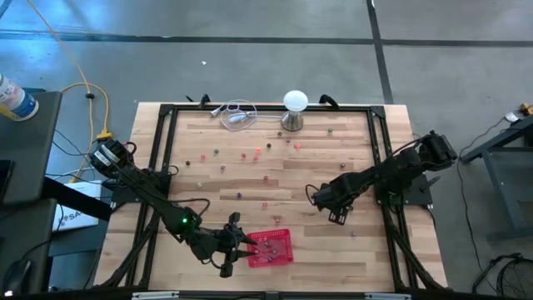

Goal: Pick & Place Dice
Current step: Put the yellow dice into the red bin

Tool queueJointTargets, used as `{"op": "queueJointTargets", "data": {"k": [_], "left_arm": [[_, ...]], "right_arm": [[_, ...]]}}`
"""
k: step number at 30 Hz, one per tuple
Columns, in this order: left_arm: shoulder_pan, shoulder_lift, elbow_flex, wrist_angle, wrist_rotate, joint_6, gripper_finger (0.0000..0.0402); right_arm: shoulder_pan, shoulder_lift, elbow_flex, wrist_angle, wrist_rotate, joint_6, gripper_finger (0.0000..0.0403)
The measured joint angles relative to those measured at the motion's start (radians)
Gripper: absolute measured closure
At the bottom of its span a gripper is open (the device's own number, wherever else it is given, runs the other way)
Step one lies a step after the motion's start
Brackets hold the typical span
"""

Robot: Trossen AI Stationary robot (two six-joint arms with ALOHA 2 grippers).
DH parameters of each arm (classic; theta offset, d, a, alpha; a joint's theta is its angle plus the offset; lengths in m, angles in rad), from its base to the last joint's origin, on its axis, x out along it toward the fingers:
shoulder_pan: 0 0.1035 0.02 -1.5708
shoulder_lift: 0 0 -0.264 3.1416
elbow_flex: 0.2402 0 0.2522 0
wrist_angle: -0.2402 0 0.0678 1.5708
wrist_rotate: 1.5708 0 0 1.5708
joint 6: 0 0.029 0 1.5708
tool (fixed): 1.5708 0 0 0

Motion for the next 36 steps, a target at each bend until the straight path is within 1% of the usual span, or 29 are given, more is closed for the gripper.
{"op": "queueJointTargets", "data": {"k": [12,21,25,36], "left_arm": [[0.0,0.0,0.0,0.0,0.0,0.0,0.0273],[0.0,0.0,0.0,0.001,0.0,0.0,0.0273],[0.0,0.0,0.0,0.001,0.0,0.0,0.0273],[0.0,0.0,0.0,0.001,0.0,-0.008,0.0273]], "right_arm": [[0.0,0.0,-0.047,0.084,-0.004,-0.019,0.0208],[0.0,-0.003,-0.086,0.158,-0.033,-0.027,0.0213],[0.0,-0.003,-0.086,0.165,-0.032,-0.03,0.0242],[0.001,-0.002,-0.088,0.181,-0.03,-0.033,0.0362]]}}
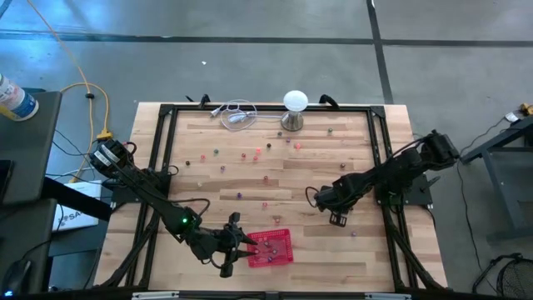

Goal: Pick & Place Dice
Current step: Put the yellow dice into the red bin

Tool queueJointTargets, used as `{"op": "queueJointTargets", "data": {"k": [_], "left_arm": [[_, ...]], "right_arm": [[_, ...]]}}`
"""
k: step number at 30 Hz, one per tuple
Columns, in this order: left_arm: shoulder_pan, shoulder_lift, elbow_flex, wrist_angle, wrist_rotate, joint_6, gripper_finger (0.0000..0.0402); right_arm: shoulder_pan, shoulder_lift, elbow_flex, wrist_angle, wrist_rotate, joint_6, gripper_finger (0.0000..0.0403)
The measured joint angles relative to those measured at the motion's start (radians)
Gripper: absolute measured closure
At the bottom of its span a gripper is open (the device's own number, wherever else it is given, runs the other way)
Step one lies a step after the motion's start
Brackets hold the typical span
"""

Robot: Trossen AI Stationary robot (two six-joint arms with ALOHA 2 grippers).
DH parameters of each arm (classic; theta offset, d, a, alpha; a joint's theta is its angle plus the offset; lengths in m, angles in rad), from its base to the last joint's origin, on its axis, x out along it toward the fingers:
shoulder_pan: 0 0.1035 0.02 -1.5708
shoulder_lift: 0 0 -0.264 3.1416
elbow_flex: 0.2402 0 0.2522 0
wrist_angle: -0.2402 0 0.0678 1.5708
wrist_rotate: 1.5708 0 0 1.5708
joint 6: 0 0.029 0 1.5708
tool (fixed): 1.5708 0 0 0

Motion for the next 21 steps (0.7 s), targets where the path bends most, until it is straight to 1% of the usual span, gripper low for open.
{"op": "queueJointTargets", "data": {"k": [3,7,10,14,18,21], "left_arm": [[0.0,0.0,0.0,0.0,0.0,-0.015,0.0273],[0.0,0.0,0.0,0.0,0.0,-0.019,0.0273],[-0.004,0.0,0.0,-0.001,0.005,-0.019,0.0273],[-0.008,0.0,0.0,-0.009,0.017,-0.019,0.0273],[-0.011,0.001,0.0,-0.011,0.016,-0.019,0.0273],[-0.01,0.001,0.0,-0.011,0.016,-0.019,0.0273]], "right_arm": [[0.006,0.0,0.0,0.01,0.011,0.001,0.0374],[0.056,0.006,0.036,0.017,0.099,0.018,0.0374],[0.115,0.006,0.12,0.04,0.164,0.054,0.0373],[0.232,0.007,0.268,0.036,0.237,0.048,0.0374],[0.301,0.015,0.407,0.09,0.297,-0.04,0.0374],[0.329,0.035,0.484,0.165,0.302,-0.116,0.0374]]}}
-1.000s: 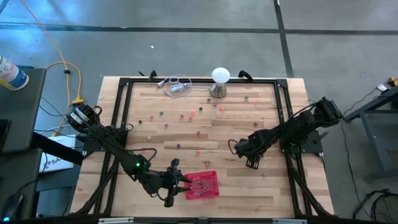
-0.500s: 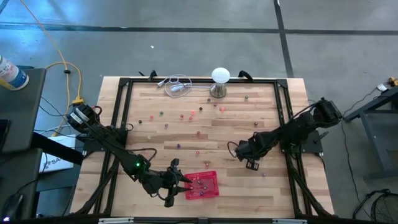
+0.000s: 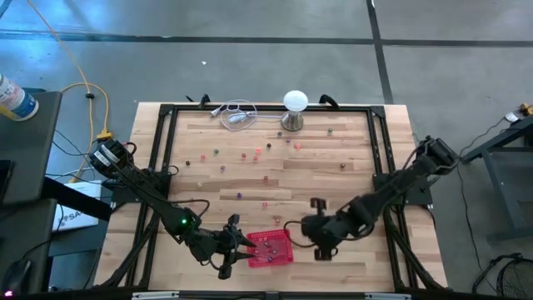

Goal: Pick & Place Dice
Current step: Put the yellow dice into the red bin

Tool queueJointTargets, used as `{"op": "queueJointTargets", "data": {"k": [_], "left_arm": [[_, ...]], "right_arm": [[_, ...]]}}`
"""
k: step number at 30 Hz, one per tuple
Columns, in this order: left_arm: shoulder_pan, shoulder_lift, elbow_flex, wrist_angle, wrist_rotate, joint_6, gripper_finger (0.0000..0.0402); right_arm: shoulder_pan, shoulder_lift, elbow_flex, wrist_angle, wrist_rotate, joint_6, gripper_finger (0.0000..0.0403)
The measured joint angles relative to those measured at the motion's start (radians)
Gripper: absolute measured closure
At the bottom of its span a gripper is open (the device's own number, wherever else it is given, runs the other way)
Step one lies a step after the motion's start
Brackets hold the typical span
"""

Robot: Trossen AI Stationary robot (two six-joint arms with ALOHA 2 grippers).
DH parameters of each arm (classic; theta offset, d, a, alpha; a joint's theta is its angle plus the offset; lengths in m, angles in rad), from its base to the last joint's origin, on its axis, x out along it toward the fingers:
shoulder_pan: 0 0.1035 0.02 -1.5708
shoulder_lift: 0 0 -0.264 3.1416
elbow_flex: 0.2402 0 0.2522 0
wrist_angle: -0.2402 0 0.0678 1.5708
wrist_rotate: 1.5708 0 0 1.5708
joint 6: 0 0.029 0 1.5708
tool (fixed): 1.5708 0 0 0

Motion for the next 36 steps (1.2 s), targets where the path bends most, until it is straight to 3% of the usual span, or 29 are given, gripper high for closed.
{"op": "queueJointTargets", "data": {"k": [11,15,24,30,36], "left_arm": [[0.0,0.0,0.0,0.0,-0.001,0.0,0.0273],[0.0,0.0,0.0,0.001,-0.001,-0.012,0.0273],[-0.018,0.018,-0.001,-0.001,-0.002,-0.019,0.0273],[-0.02,0.036,-0.001,0.001,-0.008,-0.026,0.0273],[0.006,0.039,-0.001,0.032,-0.025,-0.019,0.0273]], "right_arm": [[-0.03,0.261,0.226,0.015,-0.115,-0.246,0.0374],[-0.062,0.327,0.266,0.002,-0.144,-0.266,0.0371],[-0.107,0.345,0.266,0.007,-0.271,-0.158,0.0285],[-0.106,0.345,0.266,0.014,-0.271,-0.143,0.0239],[-0.113,0.345,0.266,0.053,-0.27,-0.164,0.0218]]}}
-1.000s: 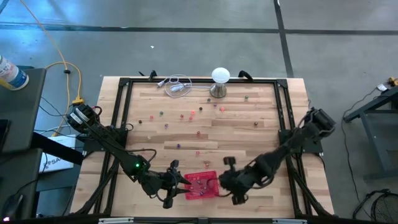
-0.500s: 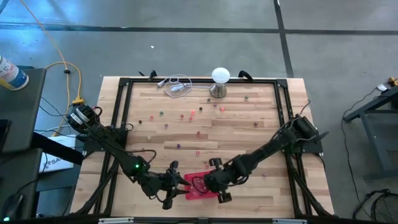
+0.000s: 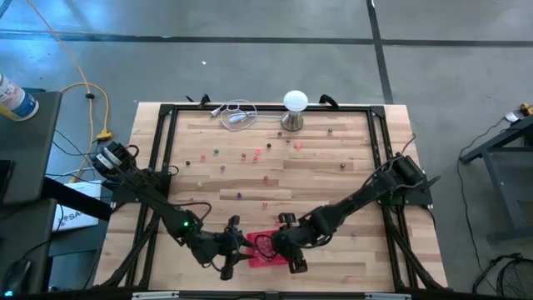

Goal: Pick & Place Dice
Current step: Put the yellow dice into the red bin, then put the red dice into the red bin

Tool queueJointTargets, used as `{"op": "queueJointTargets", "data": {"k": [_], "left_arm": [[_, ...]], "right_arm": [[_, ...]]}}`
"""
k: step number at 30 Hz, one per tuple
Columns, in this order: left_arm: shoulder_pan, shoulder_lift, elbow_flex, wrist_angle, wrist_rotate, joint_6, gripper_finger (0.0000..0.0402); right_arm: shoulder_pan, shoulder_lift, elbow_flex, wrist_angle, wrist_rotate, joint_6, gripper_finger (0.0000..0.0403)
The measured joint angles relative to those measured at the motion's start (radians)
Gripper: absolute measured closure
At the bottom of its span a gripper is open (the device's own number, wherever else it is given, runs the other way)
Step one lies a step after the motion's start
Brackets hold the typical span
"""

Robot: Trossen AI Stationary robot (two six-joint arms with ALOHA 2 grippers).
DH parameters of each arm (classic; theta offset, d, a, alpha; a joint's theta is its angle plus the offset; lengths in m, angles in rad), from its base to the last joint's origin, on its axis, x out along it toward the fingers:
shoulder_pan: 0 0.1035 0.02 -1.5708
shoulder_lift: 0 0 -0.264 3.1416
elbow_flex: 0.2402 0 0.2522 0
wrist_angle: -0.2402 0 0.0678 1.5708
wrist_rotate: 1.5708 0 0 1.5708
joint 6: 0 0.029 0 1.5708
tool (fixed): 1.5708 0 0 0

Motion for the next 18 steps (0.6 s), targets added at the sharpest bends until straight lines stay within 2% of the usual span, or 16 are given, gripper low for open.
{"op": "queueJointTargets", "data": {"k": [9,18], "left_arm": [[0.062,0.104,0.001,0.157,0.024,0.029,0.0273],[0.072,0.128,0.001,0.245,0.024,0.072,0.0273]], "right_arm": [[-0.027,-0.001,0.0,0.094,0.005,-0.035,0.0222],[-0.032,-0.002,0.0,0.098,0.028,-0.057,0.0222]]}}
